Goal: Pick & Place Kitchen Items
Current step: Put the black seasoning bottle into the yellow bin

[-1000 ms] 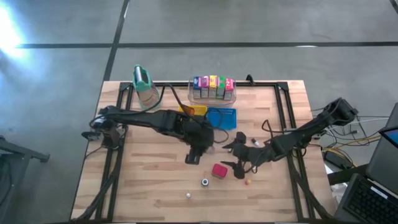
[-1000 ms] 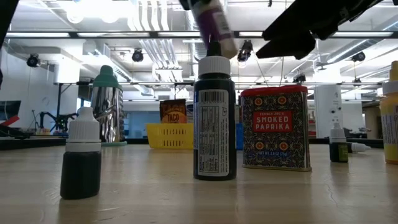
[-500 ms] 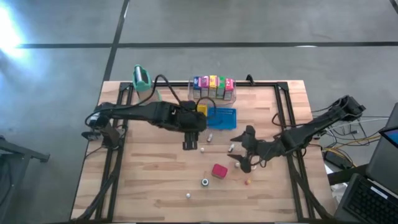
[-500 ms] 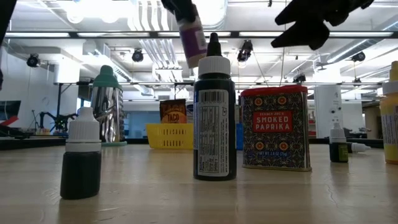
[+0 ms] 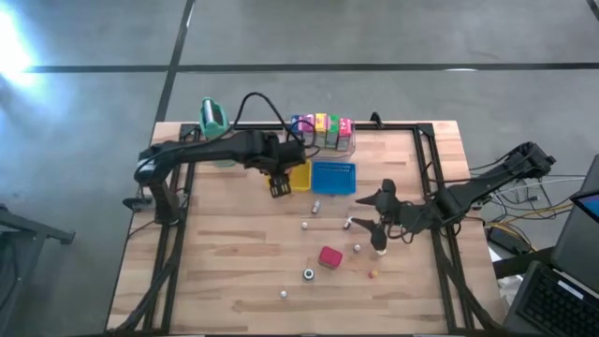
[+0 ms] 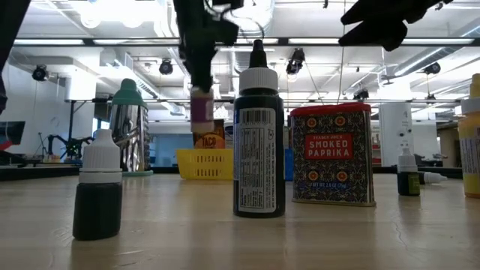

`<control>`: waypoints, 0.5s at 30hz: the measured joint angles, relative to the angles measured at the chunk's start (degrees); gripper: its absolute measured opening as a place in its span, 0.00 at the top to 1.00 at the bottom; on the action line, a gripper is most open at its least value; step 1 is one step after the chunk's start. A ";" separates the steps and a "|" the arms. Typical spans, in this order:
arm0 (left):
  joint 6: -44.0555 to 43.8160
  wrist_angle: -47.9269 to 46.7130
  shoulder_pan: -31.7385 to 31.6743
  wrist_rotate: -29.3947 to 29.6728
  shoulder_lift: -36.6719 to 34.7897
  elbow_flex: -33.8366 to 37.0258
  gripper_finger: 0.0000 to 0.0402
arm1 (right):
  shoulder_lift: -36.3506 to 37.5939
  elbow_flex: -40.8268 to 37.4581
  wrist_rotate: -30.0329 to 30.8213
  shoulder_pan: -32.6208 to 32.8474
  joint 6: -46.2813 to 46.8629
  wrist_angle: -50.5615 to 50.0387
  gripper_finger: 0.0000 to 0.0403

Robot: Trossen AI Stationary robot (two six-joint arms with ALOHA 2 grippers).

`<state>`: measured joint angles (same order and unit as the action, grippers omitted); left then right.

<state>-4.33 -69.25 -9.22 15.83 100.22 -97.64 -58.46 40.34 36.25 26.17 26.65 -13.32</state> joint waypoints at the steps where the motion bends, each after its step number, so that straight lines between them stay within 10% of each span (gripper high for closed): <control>1: 0.42 0.78 -0.60 -0.24 0.00 1.10 0.42 | -0.02 0.00 -0.01 0.01 -0.02 0.17 0.36; 15: 3.90 11.78 -5.22 -7.64 -0.04 13.00 0.42 | -0.94 -0.07 -0.04 0.02 -0.02 0.00 0.37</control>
<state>-0.44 -57.47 -14.44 8.19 100.18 -84.64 -59.40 40.27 36.21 26.20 26.63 -13.32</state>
